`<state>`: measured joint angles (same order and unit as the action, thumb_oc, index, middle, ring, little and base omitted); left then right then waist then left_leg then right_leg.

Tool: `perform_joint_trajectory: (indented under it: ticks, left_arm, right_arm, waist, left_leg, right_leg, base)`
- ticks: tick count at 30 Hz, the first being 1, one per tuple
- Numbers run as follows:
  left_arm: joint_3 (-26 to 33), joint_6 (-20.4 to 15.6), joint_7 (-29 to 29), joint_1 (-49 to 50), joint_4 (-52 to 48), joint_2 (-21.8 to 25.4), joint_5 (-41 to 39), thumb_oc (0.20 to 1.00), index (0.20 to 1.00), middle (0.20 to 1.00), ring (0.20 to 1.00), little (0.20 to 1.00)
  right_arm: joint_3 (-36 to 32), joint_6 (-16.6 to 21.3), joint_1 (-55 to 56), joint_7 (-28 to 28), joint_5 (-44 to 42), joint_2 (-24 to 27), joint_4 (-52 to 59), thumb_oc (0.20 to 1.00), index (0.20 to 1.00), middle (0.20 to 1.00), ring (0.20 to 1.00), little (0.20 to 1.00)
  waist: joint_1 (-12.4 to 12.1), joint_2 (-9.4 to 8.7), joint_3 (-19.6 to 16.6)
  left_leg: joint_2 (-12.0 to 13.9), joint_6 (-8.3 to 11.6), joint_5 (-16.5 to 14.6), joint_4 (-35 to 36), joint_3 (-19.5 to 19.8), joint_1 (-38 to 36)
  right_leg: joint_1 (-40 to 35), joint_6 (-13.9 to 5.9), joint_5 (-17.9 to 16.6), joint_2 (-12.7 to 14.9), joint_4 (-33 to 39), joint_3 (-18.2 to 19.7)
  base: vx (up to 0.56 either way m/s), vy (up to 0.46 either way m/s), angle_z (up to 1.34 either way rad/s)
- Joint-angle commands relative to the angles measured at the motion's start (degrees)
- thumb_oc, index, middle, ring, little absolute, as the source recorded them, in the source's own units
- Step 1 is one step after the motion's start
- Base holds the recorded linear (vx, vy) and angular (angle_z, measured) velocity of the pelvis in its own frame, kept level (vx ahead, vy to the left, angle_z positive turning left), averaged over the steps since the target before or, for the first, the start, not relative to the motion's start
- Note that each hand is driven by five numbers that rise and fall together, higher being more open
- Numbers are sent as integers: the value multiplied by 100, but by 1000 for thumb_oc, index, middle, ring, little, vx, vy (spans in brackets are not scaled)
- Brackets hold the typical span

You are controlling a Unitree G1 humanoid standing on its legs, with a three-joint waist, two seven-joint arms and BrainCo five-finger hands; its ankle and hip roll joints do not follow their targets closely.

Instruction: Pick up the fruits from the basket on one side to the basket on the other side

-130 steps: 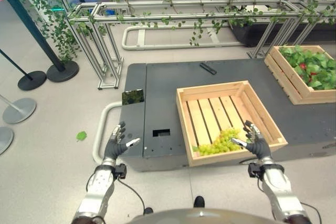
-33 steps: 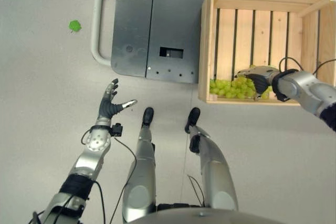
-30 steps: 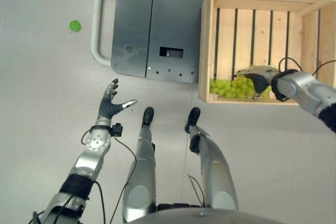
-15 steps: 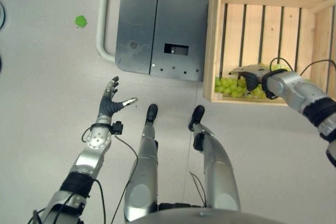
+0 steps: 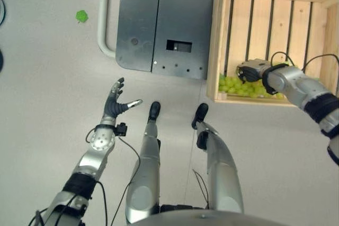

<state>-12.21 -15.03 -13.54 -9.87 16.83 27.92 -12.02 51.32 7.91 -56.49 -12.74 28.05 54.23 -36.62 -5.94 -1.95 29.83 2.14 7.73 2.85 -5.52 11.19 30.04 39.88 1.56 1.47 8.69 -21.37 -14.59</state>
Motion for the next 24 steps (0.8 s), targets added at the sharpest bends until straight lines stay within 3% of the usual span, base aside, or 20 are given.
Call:
perform_joint_trajectory:
  ticks: [1, 6, 11, 19, 24]
  left_arm:
    - [170, -239, -107, 108, -456, 6, 55, 1000, 1000, 1000, 1000, 1000]
    - [174, -239, -105, 123, -456, 14, 57, 1000, 1000, 1000, 1000, 1000]
    - [210, -241, -116, 174, -472, 87, 56, 1000, 1000, 1000, 1000, 1000]
    - [283, -280, -63, 388, -650, 298, 27, 1000, 1000, 1000, 1000, 1000]
    - [300, -300, -29, 457, -702, 369, 18, 1000, 1000, 1000, 1000, 1000]
  right_arm:
    - [421, -50, 95, 7, 103, 103, -114, 200, 200, 200, 200, 200]
    - [387, -52, 32, 32, 94, 149, -63, 200, 200, 200, 200, 200]
    - [509, -74, -542, 157, -45, 505, 3, 200, 200, 200, 200, 200]
    - [1608, -58, -2678, 553, -472, 1347, -286, 200, 200, 200, 200, 200]
    - [2193, -42, -3361, 614, -556, 1422, -748, 200, 200, 200, 200, 200]
  waist:
    - [201, 145, -4]
    - [199, 128, -4]
    - [187, 83, -4]
    - [144, -35, -4]
    - [158, -45, -4]
  left_leg:
    - [55, -309, 155, 331, -14, -270]
    - [50, -303, 162, 324, 1, -267]
    - [57, -290, 164, 318, -26, -275]
    - [76, -260, 181, 317, -55, -302]
    - [81, -244, 190, 300, -41, -289]
  right_leg:
    - [-249, -694, 633, 23, -419, 84]
    - [-262, -693, 634, 26, -411, 81]
    - [-267, -699, 608, 20, -402, 104]
    - [-255, -692, 554, 6, -394, 146]
    - [-244, -687, 542, 2, -394, 140]
  base:
    - [0, 0, 0]
    - [0, 0, 0]
    - [0, 0, 0]
    - [0, 0, 0]
    - [-2, 0, 1]
